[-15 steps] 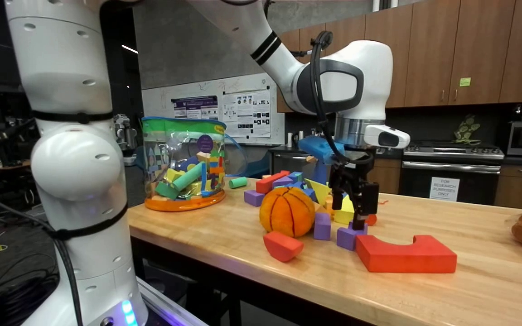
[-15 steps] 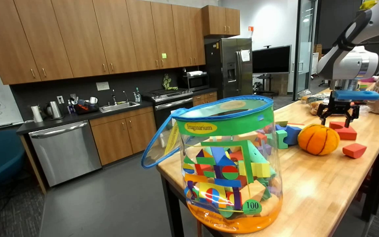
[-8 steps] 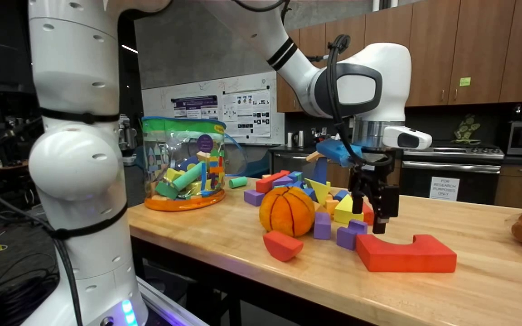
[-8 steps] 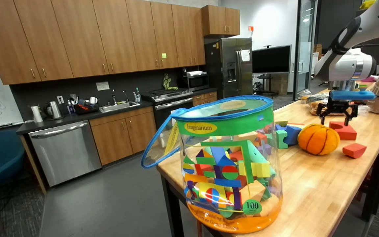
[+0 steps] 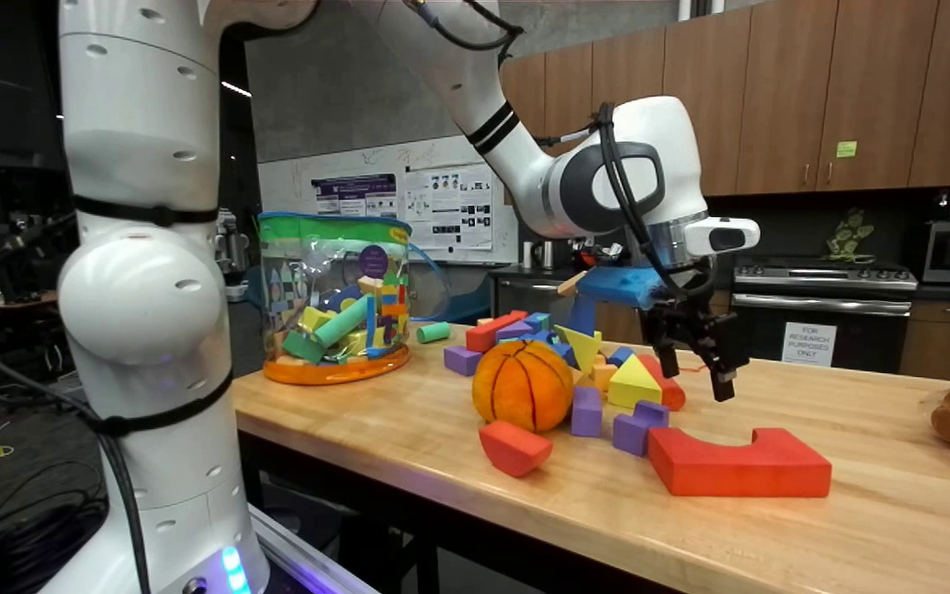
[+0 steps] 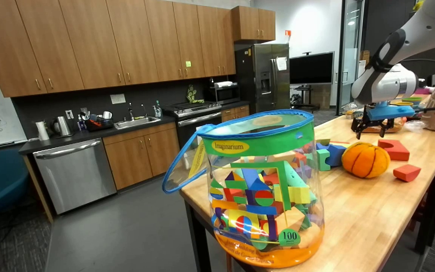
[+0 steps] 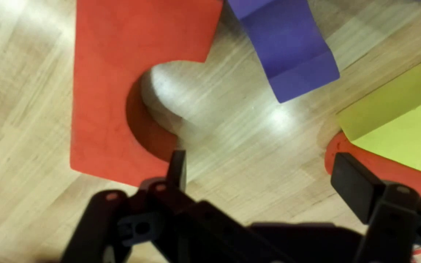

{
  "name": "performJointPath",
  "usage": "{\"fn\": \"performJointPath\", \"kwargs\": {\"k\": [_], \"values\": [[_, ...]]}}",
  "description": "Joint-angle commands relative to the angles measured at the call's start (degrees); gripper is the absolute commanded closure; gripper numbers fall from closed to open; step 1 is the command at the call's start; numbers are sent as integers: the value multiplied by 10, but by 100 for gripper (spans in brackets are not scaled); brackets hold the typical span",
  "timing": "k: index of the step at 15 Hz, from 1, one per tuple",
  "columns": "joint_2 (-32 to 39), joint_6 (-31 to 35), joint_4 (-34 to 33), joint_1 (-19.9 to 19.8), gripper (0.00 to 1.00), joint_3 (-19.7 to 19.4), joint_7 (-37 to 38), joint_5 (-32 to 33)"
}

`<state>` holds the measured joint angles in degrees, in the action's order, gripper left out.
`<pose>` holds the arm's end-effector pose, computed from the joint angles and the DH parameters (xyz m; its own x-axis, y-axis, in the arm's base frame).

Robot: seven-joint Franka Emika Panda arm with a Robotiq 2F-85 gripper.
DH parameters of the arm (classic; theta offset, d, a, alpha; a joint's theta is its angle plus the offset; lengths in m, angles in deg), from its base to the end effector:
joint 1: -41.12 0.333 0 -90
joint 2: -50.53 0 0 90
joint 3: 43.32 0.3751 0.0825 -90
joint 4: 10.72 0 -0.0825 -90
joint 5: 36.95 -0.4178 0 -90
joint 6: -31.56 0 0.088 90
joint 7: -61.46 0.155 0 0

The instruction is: Put one purple block in the bag on the left.

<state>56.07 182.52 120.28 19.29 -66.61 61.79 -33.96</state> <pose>0.4166 -0.4171 0.3283 0.7178 -0.6482 0.2543 -0.6825 -0.7272 0.0728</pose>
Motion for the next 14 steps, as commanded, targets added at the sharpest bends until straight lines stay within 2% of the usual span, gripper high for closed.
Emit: {"fn": "performJointPath", "kwargs": {"k": [1, 3, 8, 14], "values": [[-40, 43, 56, 5, 0, 10, -46, 29], [-55, 48, 79, 7, 0, 21, -78, 11], [-85, 7, 106, 17, 0, 41, -161, -76], [-57, -29, 83, 13, 0, 27, -191, -123]]}}
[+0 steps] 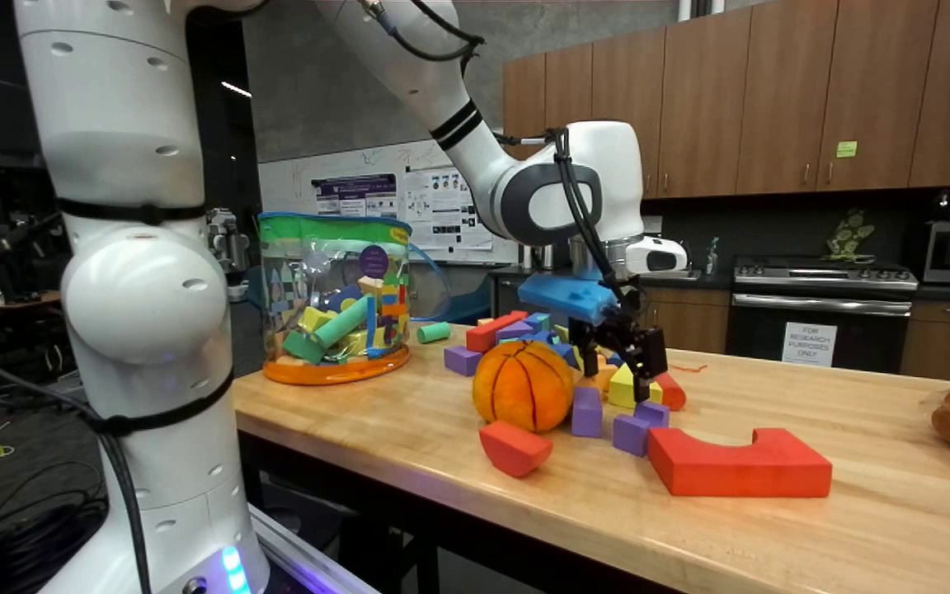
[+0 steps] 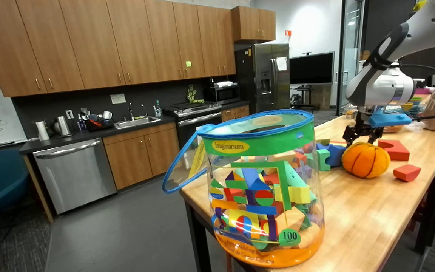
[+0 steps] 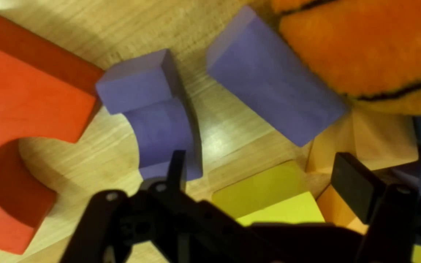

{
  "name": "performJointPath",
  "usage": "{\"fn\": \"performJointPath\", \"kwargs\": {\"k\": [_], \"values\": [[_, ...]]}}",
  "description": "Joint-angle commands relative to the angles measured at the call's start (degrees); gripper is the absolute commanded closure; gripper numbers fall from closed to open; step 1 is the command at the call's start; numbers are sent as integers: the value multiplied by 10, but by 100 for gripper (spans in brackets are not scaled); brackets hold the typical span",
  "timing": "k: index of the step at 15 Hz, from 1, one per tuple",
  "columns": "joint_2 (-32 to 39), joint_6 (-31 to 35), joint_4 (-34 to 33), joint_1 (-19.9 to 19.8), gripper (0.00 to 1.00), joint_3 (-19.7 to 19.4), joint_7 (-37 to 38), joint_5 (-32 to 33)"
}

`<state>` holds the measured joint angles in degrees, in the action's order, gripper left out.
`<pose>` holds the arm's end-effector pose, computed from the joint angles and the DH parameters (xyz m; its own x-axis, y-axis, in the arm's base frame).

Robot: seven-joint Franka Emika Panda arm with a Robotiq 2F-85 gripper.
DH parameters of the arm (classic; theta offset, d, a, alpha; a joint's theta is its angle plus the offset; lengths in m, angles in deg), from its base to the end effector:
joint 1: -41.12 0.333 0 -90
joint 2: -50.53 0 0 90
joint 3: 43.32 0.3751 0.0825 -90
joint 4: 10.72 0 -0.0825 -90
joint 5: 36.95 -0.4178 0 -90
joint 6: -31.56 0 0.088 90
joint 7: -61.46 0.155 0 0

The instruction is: Put one purple block in the bag on the left.

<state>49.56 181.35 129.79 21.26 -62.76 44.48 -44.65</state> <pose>0.4059 -0.3317 0.3077 0.8596 -0.4740 0.1908 -0.4760 -0.8786 -0.0384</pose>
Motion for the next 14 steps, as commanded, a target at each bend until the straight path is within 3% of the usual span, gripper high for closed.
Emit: {"fn": "performJointPath", "kwargs": {"k": [1, 7, 14], "values": [[17, -12, -18, -11, 0, -17, -13, -9], [65, 36, -55, -43, 0, -44, 14, 36], [64, 21, -61, -41, 0, -29, 15, 32]]}}
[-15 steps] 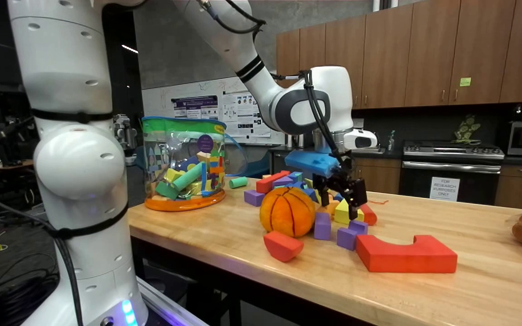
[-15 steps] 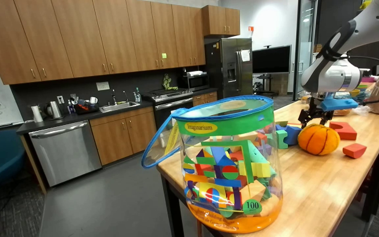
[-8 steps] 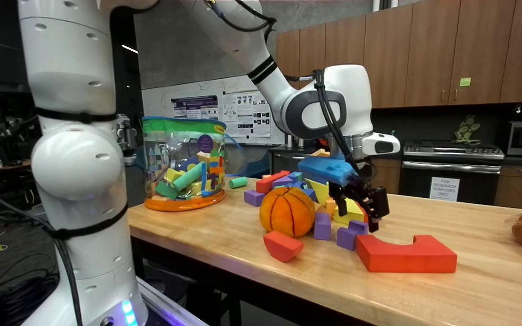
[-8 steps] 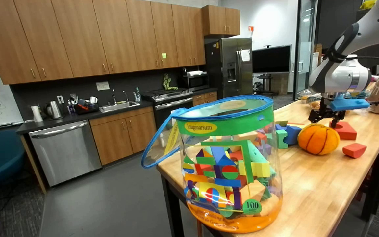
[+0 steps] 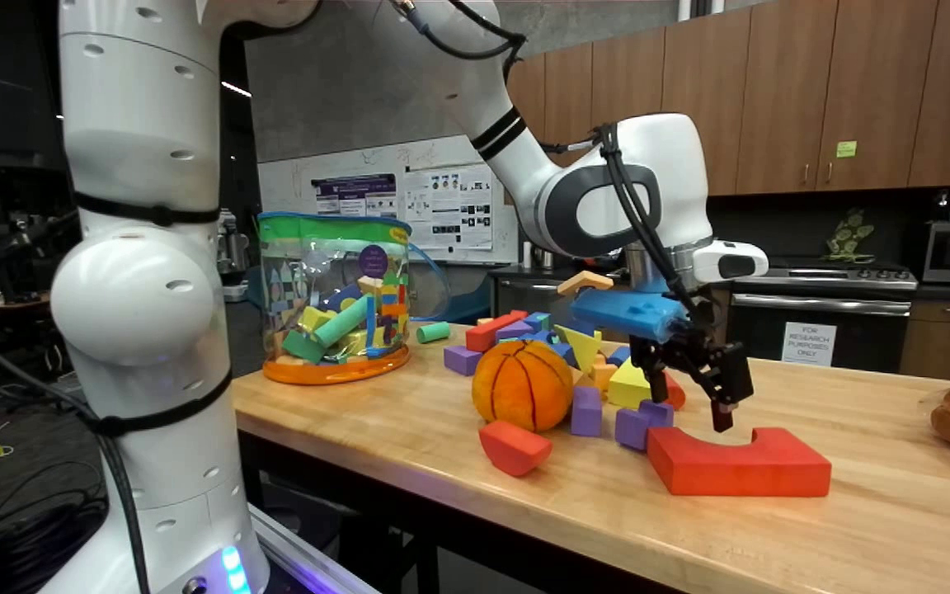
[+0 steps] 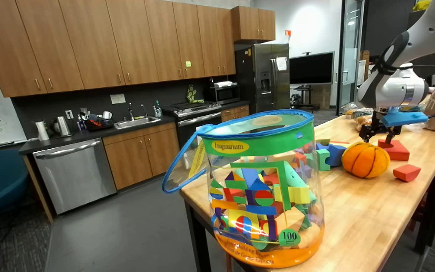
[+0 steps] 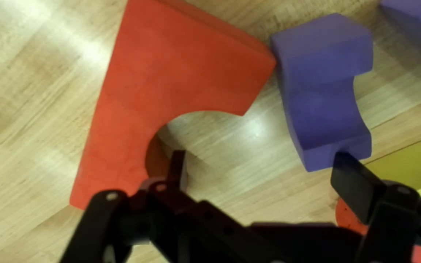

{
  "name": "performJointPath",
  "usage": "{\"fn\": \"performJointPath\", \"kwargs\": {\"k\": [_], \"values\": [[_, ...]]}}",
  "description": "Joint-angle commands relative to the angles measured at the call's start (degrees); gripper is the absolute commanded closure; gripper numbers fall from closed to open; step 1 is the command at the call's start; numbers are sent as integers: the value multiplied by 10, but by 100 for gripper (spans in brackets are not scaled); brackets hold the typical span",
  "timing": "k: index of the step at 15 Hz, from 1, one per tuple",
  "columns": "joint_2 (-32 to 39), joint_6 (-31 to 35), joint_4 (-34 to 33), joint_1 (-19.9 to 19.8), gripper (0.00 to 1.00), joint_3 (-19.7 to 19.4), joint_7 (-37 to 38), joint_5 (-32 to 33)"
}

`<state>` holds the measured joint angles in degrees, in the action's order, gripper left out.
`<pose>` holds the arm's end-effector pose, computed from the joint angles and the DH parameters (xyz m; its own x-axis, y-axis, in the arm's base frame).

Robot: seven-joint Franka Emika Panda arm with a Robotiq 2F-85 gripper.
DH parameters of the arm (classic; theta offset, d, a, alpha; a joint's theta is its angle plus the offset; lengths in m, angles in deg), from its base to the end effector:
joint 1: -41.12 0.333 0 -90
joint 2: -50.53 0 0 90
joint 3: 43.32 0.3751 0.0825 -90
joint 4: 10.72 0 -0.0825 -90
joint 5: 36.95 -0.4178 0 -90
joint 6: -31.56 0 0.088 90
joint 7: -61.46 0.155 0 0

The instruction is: Put one purple block in the bag on the left.

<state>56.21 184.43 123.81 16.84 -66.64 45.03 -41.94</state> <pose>0.3838 -0.4215 0.3025 0.8017 -0.5545 0.2232 -0.5772 -0.8152 0.0480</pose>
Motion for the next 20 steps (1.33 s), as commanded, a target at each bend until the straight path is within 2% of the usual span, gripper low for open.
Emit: {"fn": "performJointPath", "kwargs": {"k": [1, 7, 20], "values": [[-5, -9, 0, 5, 0, 13, 10, 4], [-13, -13, 5, 12, 0, 28, 5, 0], [-1, -86, 8, 16, 0, 45, 6, -23]]}}
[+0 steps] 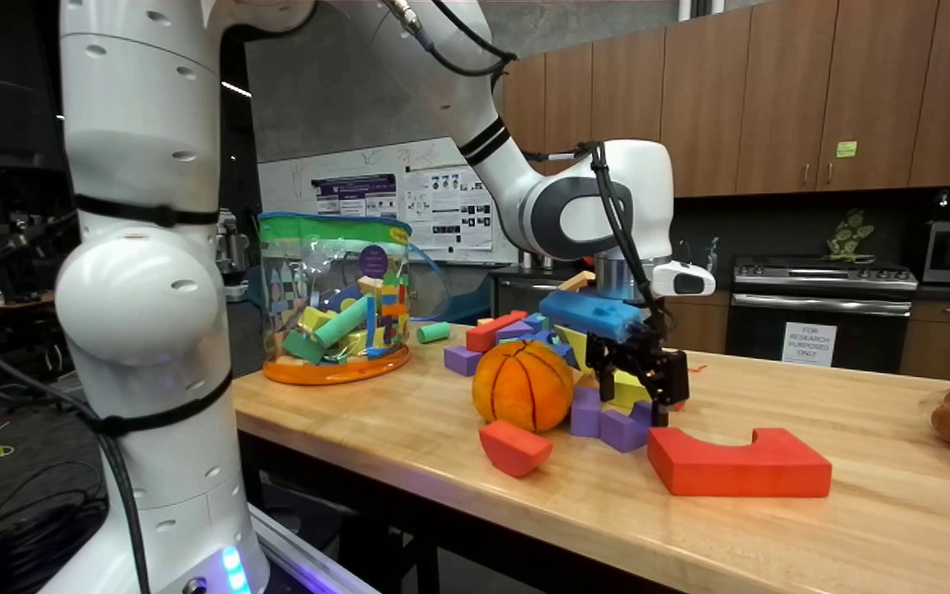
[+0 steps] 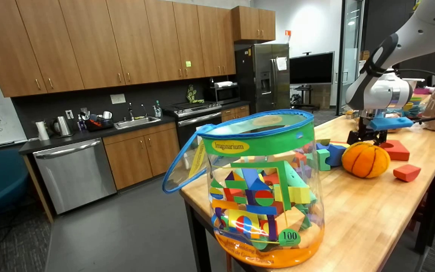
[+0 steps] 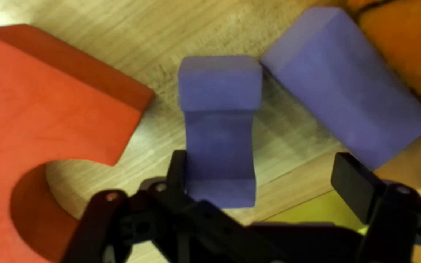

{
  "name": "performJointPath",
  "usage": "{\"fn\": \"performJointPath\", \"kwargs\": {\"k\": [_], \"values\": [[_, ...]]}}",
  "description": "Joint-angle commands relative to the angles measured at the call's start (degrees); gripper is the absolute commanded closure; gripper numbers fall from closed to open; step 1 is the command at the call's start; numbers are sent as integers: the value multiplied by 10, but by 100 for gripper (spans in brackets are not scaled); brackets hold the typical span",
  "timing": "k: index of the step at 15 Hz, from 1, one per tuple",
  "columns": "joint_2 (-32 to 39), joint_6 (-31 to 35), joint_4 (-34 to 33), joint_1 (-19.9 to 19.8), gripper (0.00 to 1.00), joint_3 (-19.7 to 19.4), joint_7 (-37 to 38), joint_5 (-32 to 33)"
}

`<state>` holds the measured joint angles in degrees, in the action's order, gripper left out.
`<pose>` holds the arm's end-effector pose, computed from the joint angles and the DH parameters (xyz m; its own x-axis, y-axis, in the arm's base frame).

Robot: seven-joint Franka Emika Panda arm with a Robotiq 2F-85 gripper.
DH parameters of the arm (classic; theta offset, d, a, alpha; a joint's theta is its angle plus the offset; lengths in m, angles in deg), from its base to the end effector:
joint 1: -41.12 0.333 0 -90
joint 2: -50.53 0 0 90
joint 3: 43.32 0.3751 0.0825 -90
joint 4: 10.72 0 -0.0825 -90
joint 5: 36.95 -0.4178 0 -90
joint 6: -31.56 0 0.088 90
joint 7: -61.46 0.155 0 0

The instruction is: Put one purple block in the bag on the left.

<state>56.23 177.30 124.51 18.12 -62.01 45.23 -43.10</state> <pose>0.4095 -0.3638 0.2815 0.8599 -0.5014 0.0954 -0.5029 -0.8643 -0.0100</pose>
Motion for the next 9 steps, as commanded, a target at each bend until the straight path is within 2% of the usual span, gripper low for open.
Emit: {"fn": "performJointPath", "kwargs": {"k": [1, 2, 3, 5, 9], "values": [[1, -15, -1, 2, 0, -2, 7, -11], [4, -18, -4, 1, 0, -3, 10, -10], [7, -18, -6, 1, 25, -4, 14, -9], [11, -16, -9, -1, 32, -7, 23, -7], [31, -3, -23, -5, 62, -18, 49, 7]]}}
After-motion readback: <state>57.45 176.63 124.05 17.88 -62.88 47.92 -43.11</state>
